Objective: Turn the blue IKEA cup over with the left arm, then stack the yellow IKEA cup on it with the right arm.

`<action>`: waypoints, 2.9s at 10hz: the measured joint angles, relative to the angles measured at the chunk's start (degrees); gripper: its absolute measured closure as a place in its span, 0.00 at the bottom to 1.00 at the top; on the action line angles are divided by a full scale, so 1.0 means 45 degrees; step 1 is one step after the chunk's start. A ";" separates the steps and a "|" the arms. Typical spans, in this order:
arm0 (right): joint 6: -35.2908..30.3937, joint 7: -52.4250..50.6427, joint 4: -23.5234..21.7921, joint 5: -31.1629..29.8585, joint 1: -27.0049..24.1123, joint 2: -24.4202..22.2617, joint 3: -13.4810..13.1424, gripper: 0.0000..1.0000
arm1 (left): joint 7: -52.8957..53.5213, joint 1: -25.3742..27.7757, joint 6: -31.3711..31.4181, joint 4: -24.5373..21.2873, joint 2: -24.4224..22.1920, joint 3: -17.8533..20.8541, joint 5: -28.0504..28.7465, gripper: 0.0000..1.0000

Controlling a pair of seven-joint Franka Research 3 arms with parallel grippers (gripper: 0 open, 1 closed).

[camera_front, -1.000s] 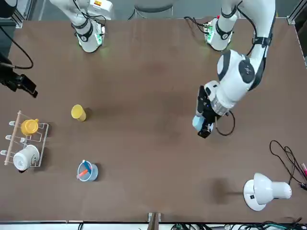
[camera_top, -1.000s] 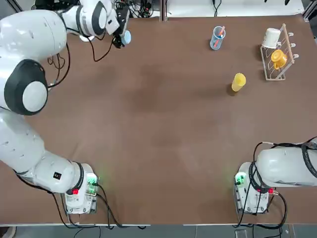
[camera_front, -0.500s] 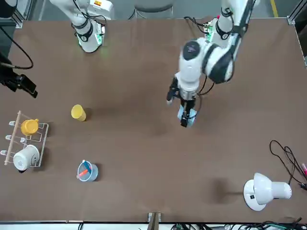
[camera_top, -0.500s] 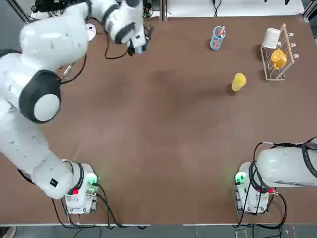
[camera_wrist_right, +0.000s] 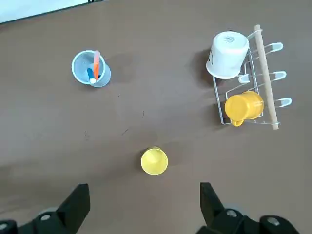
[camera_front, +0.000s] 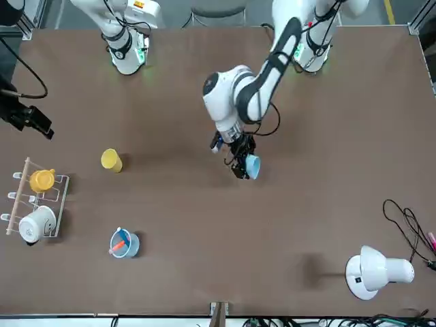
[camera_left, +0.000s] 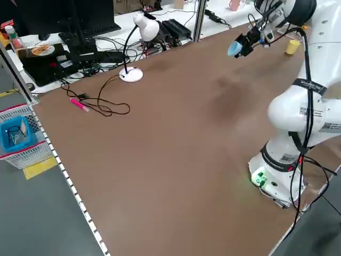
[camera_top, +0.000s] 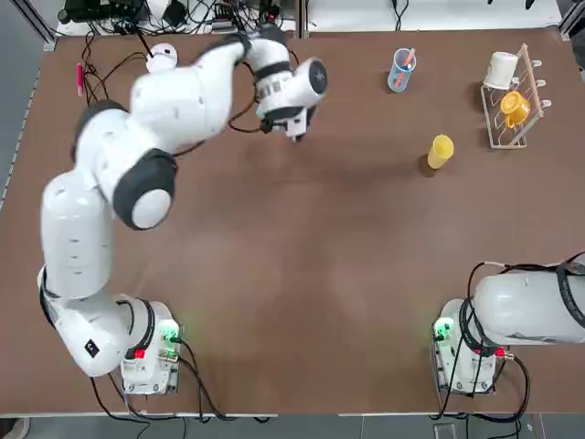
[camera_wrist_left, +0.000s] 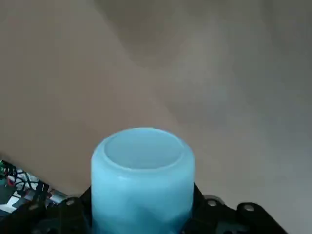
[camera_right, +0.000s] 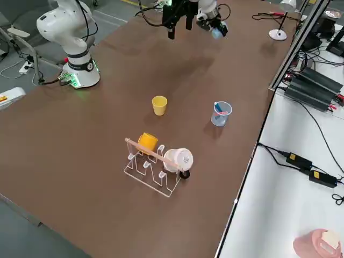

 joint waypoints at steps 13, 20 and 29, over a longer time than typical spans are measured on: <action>0.0768 0.0000 -0.1171 0.0042 -0.0118 0.0042 -0.0091 0.00 | -0.3642 -0.5734 -0.3965 0.2529 0.4251 0.3925 0.0733 0.33; 0.2119 -0.0367 -0.2780 0.0099 -0.0367 -0.0208 -0.0105 0.00 | -0.3646 -0.6152 -0.4019 0.3329 0.5355 0.4239 0.0794 0.25; 0.8888 -0.1082 -0.9916 0.0102 -0.0502 -0.1570 -0.0153 0.00 | -0.3646 -0.6162 -0.3883 0.3393 0.5409 0.4265 0.0794 0.11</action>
